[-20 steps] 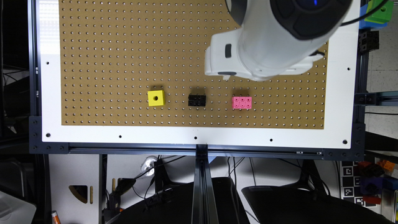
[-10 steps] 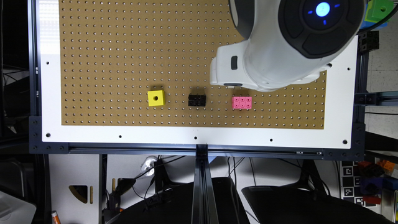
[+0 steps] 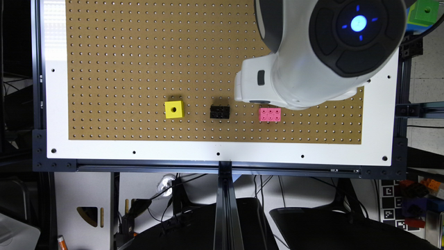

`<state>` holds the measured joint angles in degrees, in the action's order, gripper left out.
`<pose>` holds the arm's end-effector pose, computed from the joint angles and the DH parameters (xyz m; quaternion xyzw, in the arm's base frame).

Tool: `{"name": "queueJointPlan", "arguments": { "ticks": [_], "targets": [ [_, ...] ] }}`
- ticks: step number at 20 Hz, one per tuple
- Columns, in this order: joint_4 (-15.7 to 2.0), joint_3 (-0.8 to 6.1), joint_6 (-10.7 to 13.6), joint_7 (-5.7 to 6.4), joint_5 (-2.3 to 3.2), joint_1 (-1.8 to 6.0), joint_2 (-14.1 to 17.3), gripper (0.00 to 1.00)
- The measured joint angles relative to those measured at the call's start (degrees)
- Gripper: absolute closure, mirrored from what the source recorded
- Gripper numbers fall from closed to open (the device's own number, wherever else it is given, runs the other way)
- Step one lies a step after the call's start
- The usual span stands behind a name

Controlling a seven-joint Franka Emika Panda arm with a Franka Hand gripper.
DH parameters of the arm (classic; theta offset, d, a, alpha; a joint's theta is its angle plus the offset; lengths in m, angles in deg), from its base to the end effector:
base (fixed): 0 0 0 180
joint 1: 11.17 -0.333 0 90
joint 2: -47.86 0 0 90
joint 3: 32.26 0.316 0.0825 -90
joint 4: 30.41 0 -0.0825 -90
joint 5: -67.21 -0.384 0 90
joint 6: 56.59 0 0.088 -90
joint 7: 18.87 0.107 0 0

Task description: Pick up pink block.

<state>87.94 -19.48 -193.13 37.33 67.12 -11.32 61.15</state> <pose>0.5773 0.1291 0.3323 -0.9266 0.3724 -0.0229 0.0471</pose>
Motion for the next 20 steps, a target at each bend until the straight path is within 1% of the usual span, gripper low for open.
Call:
{"name": "queueJointPlan", "arguments": {
  "ticks": [4,9,11,13,15,18,20],
  "targets": [
    [-0.17,-0.46,0.1,0.0,0.33,0.1,0.2,0.0],
    [-0.16,-0.6,0.2,0.0,0.44,0.14,0.4,0.0],
    [-0.13,-0.62,-0.3,0.0,0.59,0.14,1.7,0.0],
    [-0.19,-0.72,-2.6,0.0,1.04,0.14,4.8,0.0],
    [-0.5,-0.82,-4.1,0.0,1.38,0.14,6.9,0.0],
    [-1.1,-0.87,-4.2,0.0,1.5,0.14,7.7,0.0],
    [-1.04,-0.91,-4.6,0.0,1.6,0.13,8.7,0.0]
  ]
}}
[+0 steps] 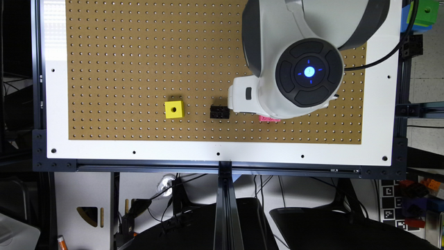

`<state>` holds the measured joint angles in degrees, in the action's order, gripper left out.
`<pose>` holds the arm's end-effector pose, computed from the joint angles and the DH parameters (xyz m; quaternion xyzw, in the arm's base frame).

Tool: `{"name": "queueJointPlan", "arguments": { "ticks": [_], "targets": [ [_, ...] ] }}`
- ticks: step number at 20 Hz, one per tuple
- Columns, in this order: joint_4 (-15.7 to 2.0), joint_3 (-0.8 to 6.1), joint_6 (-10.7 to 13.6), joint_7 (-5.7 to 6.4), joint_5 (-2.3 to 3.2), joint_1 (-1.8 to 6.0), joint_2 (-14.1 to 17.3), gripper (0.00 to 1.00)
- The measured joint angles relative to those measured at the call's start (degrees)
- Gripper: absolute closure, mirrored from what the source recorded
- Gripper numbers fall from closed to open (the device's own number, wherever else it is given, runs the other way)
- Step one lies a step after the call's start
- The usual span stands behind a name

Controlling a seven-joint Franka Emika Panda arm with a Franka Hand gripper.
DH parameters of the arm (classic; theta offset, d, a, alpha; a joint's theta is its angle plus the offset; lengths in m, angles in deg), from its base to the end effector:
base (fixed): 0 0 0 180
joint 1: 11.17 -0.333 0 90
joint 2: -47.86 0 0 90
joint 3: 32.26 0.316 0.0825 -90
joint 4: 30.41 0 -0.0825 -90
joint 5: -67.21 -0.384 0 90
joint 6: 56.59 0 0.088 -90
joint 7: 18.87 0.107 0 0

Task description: Pick up pink block.

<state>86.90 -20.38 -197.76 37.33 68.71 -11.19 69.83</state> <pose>0.5876 0.1207 0.2586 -0.9263 0.3750 -0.0005 0.0365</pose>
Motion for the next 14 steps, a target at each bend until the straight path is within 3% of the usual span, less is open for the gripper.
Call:
{"name": "queueJointPlan", "arguments": {
  "ticks": [4,8,14],
  "targets": [
    [-0.82,0.0,-3.4,0.0,0.21,-0.29,4.1,0.0],
    [-3.69,0.01,-3.4,0.01,0.21,-0.81,6.1,0.0],
    [-4.24,0.0,-3.5,0.04,0.21,-0.99,6.9,0.0]
  ]
}}
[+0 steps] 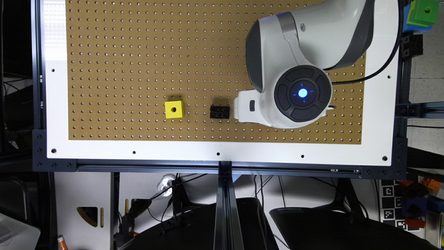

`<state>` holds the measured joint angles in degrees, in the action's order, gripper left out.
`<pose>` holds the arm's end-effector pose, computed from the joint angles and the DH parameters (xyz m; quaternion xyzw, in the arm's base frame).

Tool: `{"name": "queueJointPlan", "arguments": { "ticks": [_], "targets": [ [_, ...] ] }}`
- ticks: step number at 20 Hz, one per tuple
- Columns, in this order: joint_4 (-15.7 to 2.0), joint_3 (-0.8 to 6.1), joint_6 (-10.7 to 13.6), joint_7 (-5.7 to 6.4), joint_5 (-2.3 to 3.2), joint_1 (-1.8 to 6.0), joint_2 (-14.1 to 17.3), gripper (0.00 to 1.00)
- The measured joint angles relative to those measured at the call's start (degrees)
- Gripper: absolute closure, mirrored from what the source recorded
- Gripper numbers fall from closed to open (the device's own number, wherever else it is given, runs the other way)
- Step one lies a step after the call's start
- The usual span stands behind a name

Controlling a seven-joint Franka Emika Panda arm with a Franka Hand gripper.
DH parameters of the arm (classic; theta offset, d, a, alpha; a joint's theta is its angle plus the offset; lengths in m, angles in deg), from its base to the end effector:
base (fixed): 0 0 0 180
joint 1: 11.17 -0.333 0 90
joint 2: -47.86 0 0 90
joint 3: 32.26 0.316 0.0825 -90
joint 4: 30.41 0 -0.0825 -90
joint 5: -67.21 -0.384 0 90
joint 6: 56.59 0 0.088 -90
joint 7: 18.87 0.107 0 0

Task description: Pick up pink block.

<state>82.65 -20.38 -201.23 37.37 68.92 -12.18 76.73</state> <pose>0.6059 0.1343 0.2220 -0.9274 0.3708 -0.0012 0.0499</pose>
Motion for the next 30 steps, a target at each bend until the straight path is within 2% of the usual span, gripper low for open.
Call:
{"name": "queueJointPlan", "arguments": {
  "ticks": [5,6,10,11,24,30],
  "targets": [
    [-0.61,-0.04,-4.0,0.05,0.64,-0.1,5.1,0.0],
    [-1.09,-0.02,-3.7,0.33,0.84,-0.2,5.1,0.0],
    [-1.93,-0.02,-3.6,1.36,0.9,-1.25,5.4,0.0],
    [-2.09,-0.02,-3.6,1.53,0.9,-1.45,5.5,1.0],
    [-2.09,-0.23,-3.0,1.54,0.9,-1.43,5.2,1.0],
    [-2.08,-0.25,2.7,1.99,0.9,-1.44,0.3,1.0]
  ]
}}
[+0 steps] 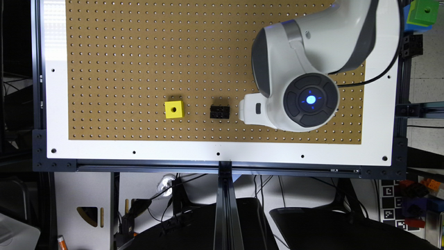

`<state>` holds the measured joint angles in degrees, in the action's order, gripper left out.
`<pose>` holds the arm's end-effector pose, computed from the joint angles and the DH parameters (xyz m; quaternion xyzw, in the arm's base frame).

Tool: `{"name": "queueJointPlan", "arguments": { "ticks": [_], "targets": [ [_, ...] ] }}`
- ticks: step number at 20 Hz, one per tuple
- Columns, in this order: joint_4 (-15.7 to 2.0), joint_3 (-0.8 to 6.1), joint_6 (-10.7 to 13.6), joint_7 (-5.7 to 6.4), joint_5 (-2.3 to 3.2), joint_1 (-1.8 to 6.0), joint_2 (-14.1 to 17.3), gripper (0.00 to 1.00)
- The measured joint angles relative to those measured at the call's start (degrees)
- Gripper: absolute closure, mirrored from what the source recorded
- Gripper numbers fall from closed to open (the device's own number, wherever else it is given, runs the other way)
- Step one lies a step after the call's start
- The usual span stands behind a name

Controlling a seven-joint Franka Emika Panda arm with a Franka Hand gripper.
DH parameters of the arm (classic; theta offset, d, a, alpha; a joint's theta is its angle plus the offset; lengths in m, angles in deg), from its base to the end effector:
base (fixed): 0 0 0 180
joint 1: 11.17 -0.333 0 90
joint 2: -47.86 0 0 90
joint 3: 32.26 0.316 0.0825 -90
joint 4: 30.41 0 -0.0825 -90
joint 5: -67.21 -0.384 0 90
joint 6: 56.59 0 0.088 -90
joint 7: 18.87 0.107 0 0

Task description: Pick up pink block.

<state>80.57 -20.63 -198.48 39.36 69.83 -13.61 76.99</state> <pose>0.6102 0.1474 0.2289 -0.9275 0.3717 0.0032 0.0403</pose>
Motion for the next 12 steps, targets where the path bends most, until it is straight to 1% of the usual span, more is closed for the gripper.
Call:
{"name": "queueJointPlan", "arguments": {
  "ticks": [3,6,8,9,12],
  "targets": [
    [-0.04,0.01,0.4,0.06,0.0,0.0,-0.6,1.0],
    [-0.03,0.16,3.4,0.32,0.0,0.0,-3.7,1.0],
    [-0.02,0.23,5.0,0.46,0.0,0.0,-5.2,1.0],
    [-0.01,0.23,5.4,0.47,0.0,0.0,-5.5,1.0],
    [-0.02,0.23,5.5,0.48,0.0,0.0,-5.8,1.0]
  ]
}}
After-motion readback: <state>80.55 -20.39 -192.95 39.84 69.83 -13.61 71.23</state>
